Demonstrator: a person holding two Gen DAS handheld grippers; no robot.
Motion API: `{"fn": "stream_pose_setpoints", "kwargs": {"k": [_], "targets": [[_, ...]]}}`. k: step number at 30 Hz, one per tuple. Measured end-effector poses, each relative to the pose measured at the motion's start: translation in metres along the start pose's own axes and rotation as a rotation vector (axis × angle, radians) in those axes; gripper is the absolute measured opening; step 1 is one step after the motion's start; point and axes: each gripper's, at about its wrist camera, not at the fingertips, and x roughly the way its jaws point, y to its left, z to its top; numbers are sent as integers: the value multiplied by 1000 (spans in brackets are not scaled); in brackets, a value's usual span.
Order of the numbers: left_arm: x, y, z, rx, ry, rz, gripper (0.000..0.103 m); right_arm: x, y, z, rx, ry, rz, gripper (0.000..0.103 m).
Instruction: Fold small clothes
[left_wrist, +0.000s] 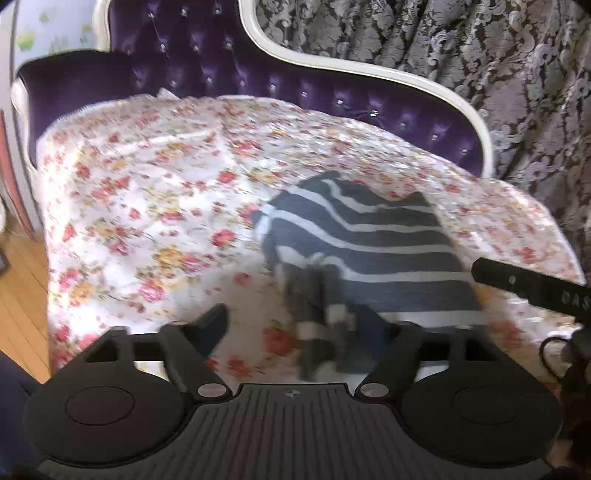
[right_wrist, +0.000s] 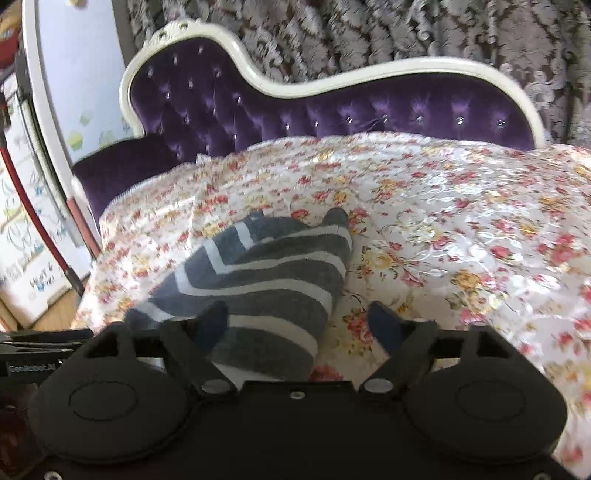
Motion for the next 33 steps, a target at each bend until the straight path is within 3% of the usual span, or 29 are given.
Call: {"fn": "stream_pose_setpoints", "kwargs": {"k": [2,4,9,17,21,26,33], "targets": [[-3,-5,1,-5,0,0,91,-9,1,-1,19,-12,7,103],[-6,-11,1,12,-8,17,102,-16,4,-3,34,-13,14,103],[-14,-20,-1,27,-21,44,103,-26,8,-7,60,-5,32,103],[-20,-27,-4,47,-13,70,103,-35,14,-15,61,32,-48,103],[-23,-27,-7,34,5,64,103,-39,11,-22,90,53,-36,103],[-25,-37,-8,71,39,152,102,-46,13,-24,81,75,-48,103],[-42,-42,-7,76,7,223,102,-55,23,-21,39,82,-68,102]]}}
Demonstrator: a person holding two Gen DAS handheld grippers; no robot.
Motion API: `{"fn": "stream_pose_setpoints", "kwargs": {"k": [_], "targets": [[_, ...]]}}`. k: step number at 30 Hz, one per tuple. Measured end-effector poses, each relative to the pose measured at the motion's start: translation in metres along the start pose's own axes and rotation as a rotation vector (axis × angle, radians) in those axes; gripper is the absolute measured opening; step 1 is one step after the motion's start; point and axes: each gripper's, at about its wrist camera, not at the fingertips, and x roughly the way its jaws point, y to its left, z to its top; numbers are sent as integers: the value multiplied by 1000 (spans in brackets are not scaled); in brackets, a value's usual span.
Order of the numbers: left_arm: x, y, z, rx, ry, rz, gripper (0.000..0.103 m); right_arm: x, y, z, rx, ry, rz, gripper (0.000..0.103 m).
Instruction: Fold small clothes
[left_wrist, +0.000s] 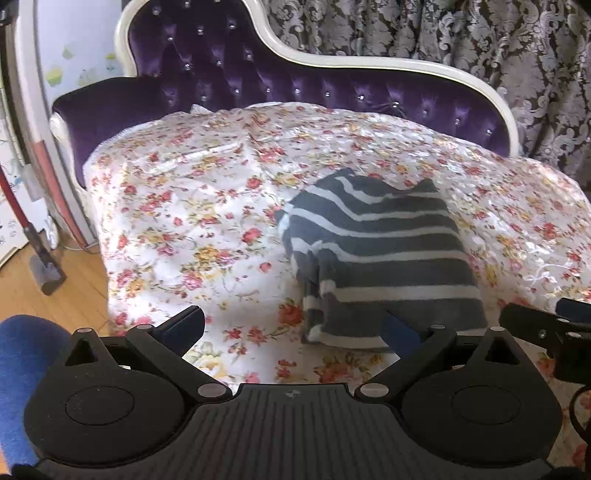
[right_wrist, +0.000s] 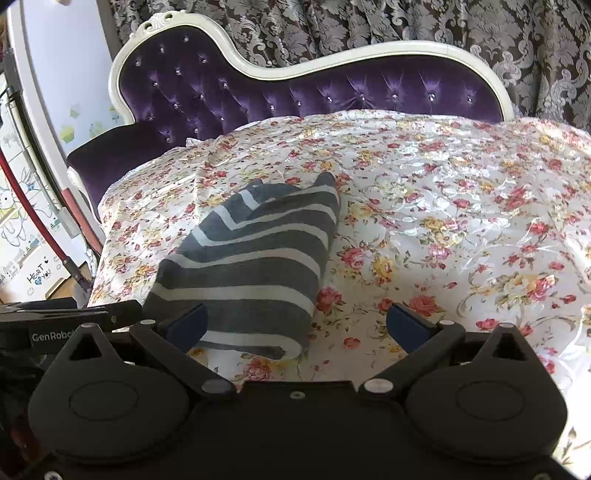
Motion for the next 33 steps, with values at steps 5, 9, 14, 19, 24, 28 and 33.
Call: {"fn": "stream_pose_setpoints", "kwargs": {"k": [5,9,14,19,24,28,33], "targets": [[-9,-2,1,17,-2,21,102,-5,7,2,-19,5,-41,102],[-12,-6,-1,35,-5,30,102,-7,8,2,14,33,-101,102],[-12,-5,-1,21,13,5,102,-10,6,1,43,37,-100,102],[-9,-4,-3,12,39,-9,101,-10,9,1,36,37,-68,102],[-6,-6,-5,24,63,-14,101,-8,9,0,40,47,-53,102],[-6,-6,-5,29,77,-14,101,-6,8,0,37,55,-53,102],[-7,-4,-4,7,84,-22,101,-2,10,-1,21,80,-52,102]]}}
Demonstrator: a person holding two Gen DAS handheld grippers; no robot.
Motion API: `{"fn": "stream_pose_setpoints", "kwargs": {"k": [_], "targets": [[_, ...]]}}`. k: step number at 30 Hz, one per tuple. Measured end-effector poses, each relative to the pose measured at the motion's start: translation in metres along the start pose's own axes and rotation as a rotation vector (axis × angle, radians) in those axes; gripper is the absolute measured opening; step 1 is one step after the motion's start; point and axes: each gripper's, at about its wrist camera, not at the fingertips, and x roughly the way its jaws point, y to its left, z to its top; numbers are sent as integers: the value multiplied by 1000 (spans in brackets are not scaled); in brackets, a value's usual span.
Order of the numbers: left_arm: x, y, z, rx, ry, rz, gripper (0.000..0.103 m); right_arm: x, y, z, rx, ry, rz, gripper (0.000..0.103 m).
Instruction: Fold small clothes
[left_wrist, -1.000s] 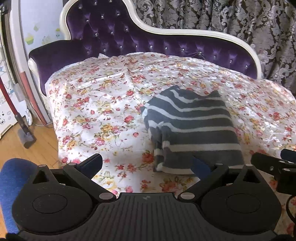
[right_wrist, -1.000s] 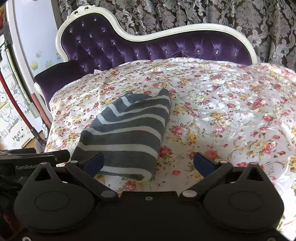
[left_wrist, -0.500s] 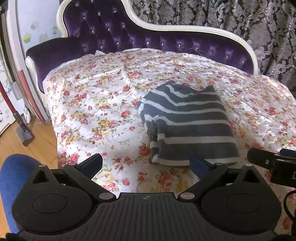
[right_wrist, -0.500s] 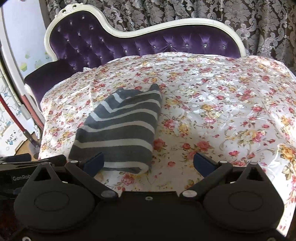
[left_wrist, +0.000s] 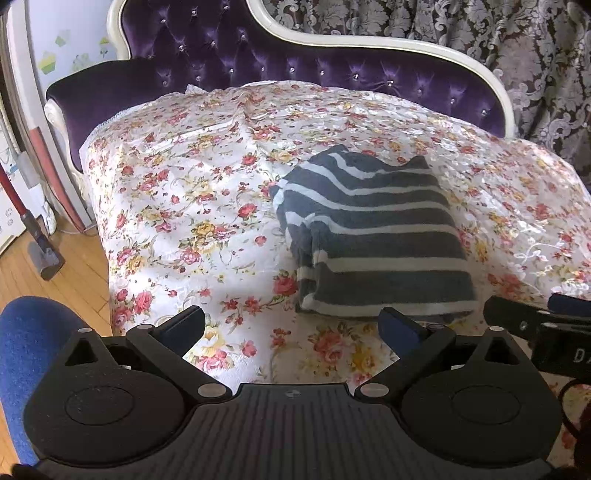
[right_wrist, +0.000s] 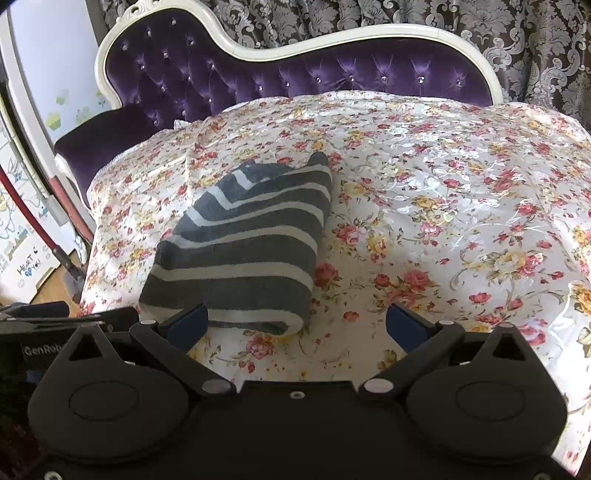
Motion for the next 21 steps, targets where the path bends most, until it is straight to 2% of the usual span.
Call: {"fn": "stream_pose_setpoints", "kwargs": {"k": [21], "targets": [[1,-2,-2,8,28,-26,101,1,-1,-2,25,23,11,102]]}}
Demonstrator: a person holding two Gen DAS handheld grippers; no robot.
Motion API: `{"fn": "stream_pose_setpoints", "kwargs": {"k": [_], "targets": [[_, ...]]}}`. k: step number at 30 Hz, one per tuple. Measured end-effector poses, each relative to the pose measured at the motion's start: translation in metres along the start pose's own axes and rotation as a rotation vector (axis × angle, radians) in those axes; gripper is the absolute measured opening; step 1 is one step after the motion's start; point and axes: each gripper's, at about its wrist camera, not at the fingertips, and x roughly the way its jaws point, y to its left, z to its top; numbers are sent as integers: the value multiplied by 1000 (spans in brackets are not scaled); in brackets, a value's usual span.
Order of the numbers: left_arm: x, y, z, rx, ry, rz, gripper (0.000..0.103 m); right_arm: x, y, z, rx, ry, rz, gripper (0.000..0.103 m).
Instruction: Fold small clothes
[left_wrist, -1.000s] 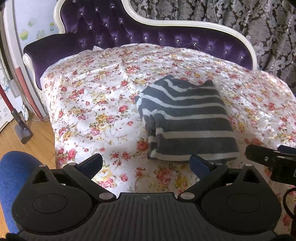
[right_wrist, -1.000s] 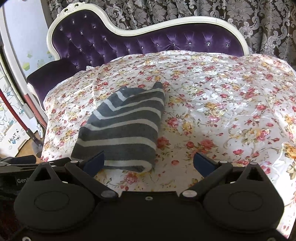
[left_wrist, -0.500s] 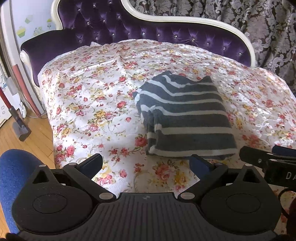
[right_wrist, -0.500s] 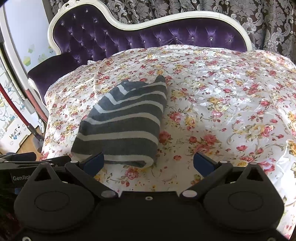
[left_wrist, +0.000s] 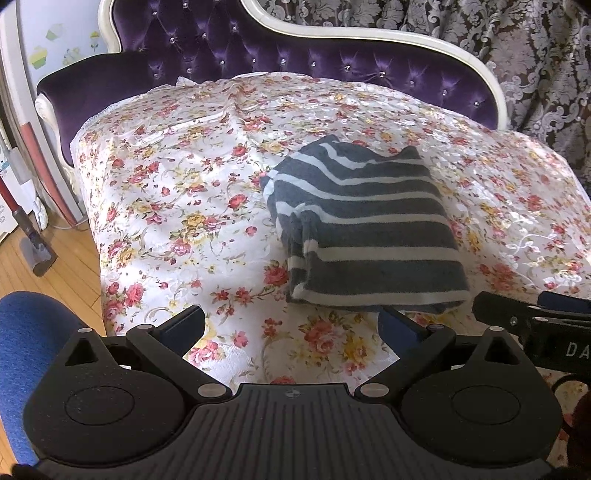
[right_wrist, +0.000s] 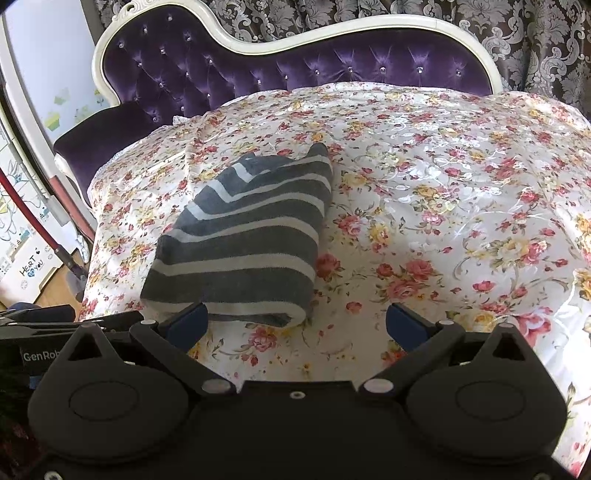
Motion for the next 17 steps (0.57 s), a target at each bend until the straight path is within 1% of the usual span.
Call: {"fn": "stream_pose_setpoints", "kwargs": {"k": [17], "targets": [[2,0,-2,2,3,-3,101,3,0,-2,16,15,12,102]]}}
